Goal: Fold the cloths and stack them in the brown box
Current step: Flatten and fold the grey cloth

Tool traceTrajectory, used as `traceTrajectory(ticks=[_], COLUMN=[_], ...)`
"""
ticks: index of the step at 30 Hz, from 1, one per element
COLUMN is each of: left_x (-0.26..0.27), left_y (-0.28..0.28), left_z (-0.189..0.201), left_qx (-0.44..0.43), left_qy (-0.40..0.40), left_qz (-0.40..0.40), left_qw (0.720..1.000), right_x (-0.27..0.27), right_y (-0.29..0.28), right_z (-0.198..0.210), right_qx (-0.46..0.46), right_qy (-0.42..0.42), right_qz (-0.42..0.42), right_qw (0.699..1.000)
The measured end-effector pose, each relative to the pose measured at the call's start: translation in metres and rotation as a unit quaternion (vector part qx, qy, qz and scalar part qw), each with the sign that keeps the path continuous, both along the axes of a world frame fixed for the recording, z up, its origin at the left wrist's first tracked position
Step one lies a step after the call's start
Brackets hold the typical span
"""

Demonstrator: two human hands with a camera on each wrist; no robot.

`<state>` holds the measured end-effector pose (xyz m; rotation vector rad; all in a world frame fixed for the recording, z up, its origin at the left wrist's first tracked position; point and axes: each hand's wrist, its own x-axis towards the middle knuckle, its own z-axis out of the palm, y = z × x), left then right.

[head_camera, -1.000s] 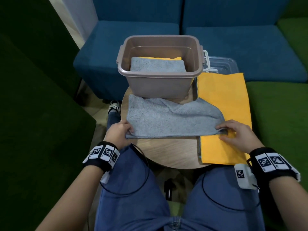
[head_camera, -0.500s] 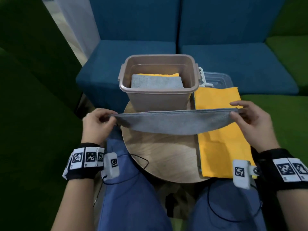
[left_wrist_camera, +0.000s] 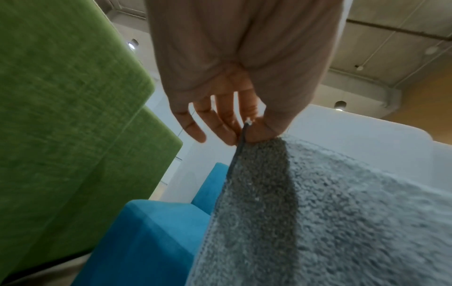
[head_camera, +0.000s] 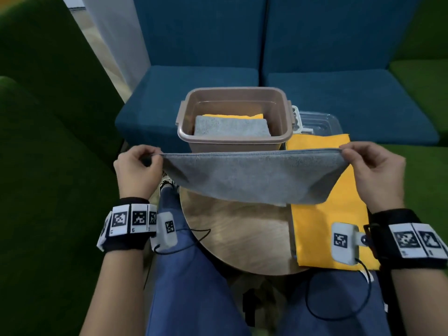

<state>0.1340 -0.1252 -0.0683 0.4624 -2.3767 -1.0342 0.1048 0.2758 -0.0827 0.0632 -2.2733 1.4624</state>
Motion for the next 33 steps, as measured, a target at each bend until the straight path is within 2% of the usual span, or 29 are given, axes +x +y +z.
traceTrajectory(ticks=[3,7,11,14,17,19,22,24,26,30,32,33], left_x=[-0.006,-0.009,-0.022,-0.028,-0.017,0.0,0.036,0.057,0.069,0.066,0.053,0.045], left_y=[0.0,0.001,0.004,0.002,-0.001,-0.006,-0.023,-0.029,-0.028,-0.024,-0.016,-0.007], left_z=[0.009,0.001,-0.007,0.005,0.011,-0.011,-0.073,-0.106,-0.124,-0.113,-0.088,-0.076], left_qx=[0.05,0.064,0.113,0.145,0.125,0.097,0.018,-0.026,-0.038,-0.032,-0.124,-0.186], left_qy=[0.007,-0.016,-0.019,0.02,0.003,-0.052,-0.155,-0.238,-0.276,-0.348,-0.385,-0.38], left_qz=[-0.031,-0.043,-0.036,-0.048,-0.115,-0.165,-0.216,-0.238,-0.251,-0.273,-0.273,-0.27], left_qw=[0.998,0.997,0.993,0.988,0.986,0.98,0.964,0.941,0.927,0.897,0.873,0.865], right_x=[-0.006,-0.009,-0.021,-0.028,-0.019,-0.004,0.022,0.038,0.046,0.038,0.031,0.026], right_y=[0.004,0.006,-0.005,-0.006,0.005,0.017,0.036,0.042,0.04,0.031,0.02,0.01], right_z=[0.006,0.003,-0.003,0.011,0.022,0.014,-0.022,-0.049,-0.065,-0.061,-0.052,-0.048], right_qx=[0.038,0.081,0.044,0.058,0.027,0.05,0.194,0.266,0.318,0.372,0.434,0.452], right_qy=[0.003,-0.009,-0.038,-0.008,0.015,-0.047,-0.189,-0.271,-0.338,-0.41,-0.4,-0.373], right_qz=[0.0,-0.035,-0.005,-0.015,0.009,0.078,0.199,0.239,0.26,0.238,0.19,0.163], right_qw=[0.999,0.996,0.998,0.998,0.999,0.995,0.942,0.894,0.847,0.798,0.784,0.794])
